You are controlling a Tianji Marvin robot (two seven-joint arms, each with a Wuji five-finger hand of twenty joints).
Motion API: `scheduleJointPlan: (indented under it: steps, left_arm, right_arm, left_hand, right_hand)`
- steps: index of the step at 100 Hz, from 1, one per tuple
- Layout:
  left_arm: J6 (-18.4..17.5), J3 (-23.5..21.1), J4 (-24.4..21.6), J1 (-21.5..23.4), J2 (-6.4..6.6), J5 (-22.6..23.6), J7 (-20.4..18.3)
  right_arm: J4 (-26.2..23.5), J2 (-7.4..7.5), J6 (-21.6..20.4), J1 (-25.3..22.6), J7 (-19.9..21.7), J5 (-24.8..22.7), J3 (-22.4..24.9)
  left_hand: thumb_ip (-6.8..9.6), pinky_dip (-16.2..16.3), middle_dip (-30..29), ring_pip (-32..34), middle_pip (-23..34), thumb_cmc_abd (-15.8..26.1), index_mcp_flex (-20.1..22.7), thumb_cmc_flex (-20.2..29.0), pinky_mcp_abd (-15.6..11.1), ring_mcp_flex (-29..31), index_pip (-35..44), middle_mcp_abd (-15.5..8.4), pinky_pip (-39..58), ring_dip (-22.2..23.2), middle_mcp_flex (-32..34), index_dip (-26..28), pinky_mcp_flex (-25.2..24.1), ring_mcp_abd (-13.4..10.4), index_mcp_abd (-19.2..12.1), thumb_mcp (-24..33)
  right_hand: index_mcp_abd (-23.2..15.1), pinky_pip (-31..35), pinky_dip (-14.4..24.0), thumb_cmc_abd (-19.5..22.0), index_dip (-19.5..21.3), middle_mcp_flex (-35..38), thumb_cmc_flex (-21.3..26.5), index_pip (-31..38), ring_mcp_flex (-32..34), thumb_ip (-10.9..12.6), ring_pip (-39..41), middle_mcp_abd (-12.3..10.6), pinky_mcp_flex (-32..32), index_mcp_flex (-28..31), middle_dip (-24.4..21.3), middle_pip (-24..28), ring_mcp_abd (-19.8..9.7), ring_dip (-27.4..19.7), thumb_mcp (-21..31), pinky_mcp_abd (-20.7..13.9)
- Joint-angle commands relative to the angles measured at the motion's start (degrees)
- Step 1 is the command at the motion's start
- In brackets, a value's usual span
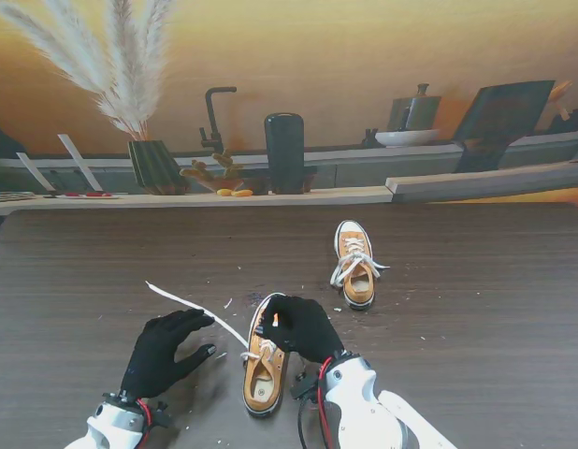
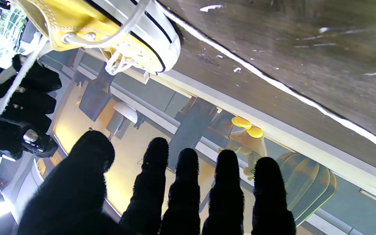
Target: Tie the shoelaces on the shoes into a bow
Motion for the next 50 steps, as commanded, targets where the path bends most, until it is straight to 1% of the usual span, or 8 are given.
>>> scheduleJointPlan:
  steps: [1,10,12,15,21,32,41,50]
  left_arm:
    - [-0.4,-0.1,-0.3,0.3,-0.1,0.0,-0.6]
    - [-0.6,-0.2,-0.3,0.3,-0.11,0.0,-0.6]
    - [-0.6,-0.2,-0.3,0.3,-0.11,0.0,-0.6]
    - [-0.7,-0.2,-0.3,0.3,-0.12,0.0,-0.6]
    - [-0.8,-0.3,-0.3,0.3,-0.14,-0.1,-0.5]
    - [-0.9,-0.4,-0.3,0.3,-0.17,-0.1,-0.4]
    - [-1.0,-0.4,-0.4,0.4,-0.18,0.0,-0.3]
    - [-1.0,-0.5,-0.4,0.4,-0.2,0.1,0.0]
  right_arm:
    - [-1.2,0.2,0.7,-0.4,2.0,0.6,0.1]
    - [-1.9,0.4,1.7,-0.5,3.2,1.6,0.2]
    - [-2.2,0.51,2.0,-0.5,3.6,1.6,0.3]
    - [-2.6,0.78,2.5,-0.6,4.5,1.5,0.4]
    - [-3.2,1.4,3.2,-0.6,5.9,0.1,0.6]
    - [-4.3,2.79,4.2,-0.3,8.5,-5.1,1.0]
    - [-5.5,3.77,5.2,-0.3,10.0,-9.6,1.3]
    - [-7.3,4.95,6.0,-0.6,12.3,-14.0,1.8]
  left_hand:
    - [-0.38,0.5,1.2,0.5,0.6,0.8,1.1,-0.6,1.4,1.5,0.2,-1.9,-0.9,-0.7,0.6,0.3,-0.3,-1.2,-4.0,0.7]
    - [-0.4,0.3,1.3,0.7,0.7,0.8,1.1,-0.5,1.0,1.6,0.2,-2.0,-1.2,-0.6,0.6,0.2,-0.3,-1.3,-4.1,0.7]
    - [-0.39,0.2,1.3,0.8,0.7,0.8,1.2,-0.5,1.0,1.7,0.3,-1.9,-1.2,-0.6,0.6,0.2,-0.3,-1.3,-4.1,0.8]
    - [-0.4,0.2,1.3,0.8,0.7,0.8,1.3,-0.5,1.0,1.8,0.3,-1.9,-1.2,-0.6,0.7,0.3,-0.3,-1.3,-4.1,0.8]
    - [-0.4,0.2,1.3,0.9,0.8,0.8,1.3,-0.5,1.0,1.9,0.4,-1.9,-1.2,-0.6,0.8,0.3,-0.3,-1.2,-4.0,0.8]
    - [-0.43,0.1,1.3,1.0,0.8,0.9,1.4,-0.5,1.0,1.9,0.4,-2.0,-1.2,-0.5,0.9,0.3,-0.3,-1.2,-4.1,0.8]
    - [-0.43,0.1,1.3,1.1,0.9,0.8,1.4,-0.5,1.0,2.1,0.5,-2.0,-1.2,-0.5,0.9,0.2,-0.2,-1.2,-4.1,0.9]
    - [-0.41,0.0,1.3,1.2,0.9,0.8,1.5,-0.5,1.1,2.1,0.5,-2.1,-1.2,-0.5,1.1,0.2,-0.1,-1.2,-4.1,1.0]
  right_hand:
    - [-0.4,4.5,2.7,-1.2,-1.2,3.2,1.1,0.0,2.5,0.6,5.9,1.6,2.6,0.8,1.5,2.4,-9.4,3.1,2.1,2.5]
    - [-0.2,9.7,11.3,-0.9,-1.3,3.2,1.3,-0.2,2.6,0.7,8.6,1.7,4.3,0.5,2.4,2.3,-13.6,8.0,1.5,3.7]
    - [-0.3,10.7,16.3,-0.6,-1.1,3.2,1.3,-0.4,2.7,0.8,8.8,1.5,5.1,0.4,2.5,2.3,-14.3,9.4,1.2,3.3]
    - [-0.6,12.9,19.1,0.3,-1.0,3.2,1.3,-0.5,2.7,0.7,9.1,1.3,5.8,0.1,2.5,2.2,-14.5,9.9,0.5,3.1]
    - [-1.2,18.4,28.2,1.3,-0.5,3.2,1.1,-0.7,2.7,0.8,9.2,0.7,7.8,-0.4,2.6,1.3,-14.4,10.1,-0.4,1.1]
    - [-2.6,30.1,38.6,3.0,0.1,2.6,0.4,-0.7,2.7,0.8,9.7,-1.0,10.2,-1.4,2.4,-1.4,-18.4,13.2,-1.5,-5.3]
    - [-3.6,35.9,43.3,4.8,0.1,-0.2,-0.4,-1.0,2.9,0.7,10.6,-0.5,11.0,-2.3,1.5,-6.3,-23.7,16.7,-2.6,-8.2]
    - [-4.6,38.6,43.8,7.1,-1.0,-2.6,-3.0,-2.1,3.1,0.6,9.8,0.0,11.6,-3.3,0.4,-11.6,-26.3,17.9,-4.4,-12.3]
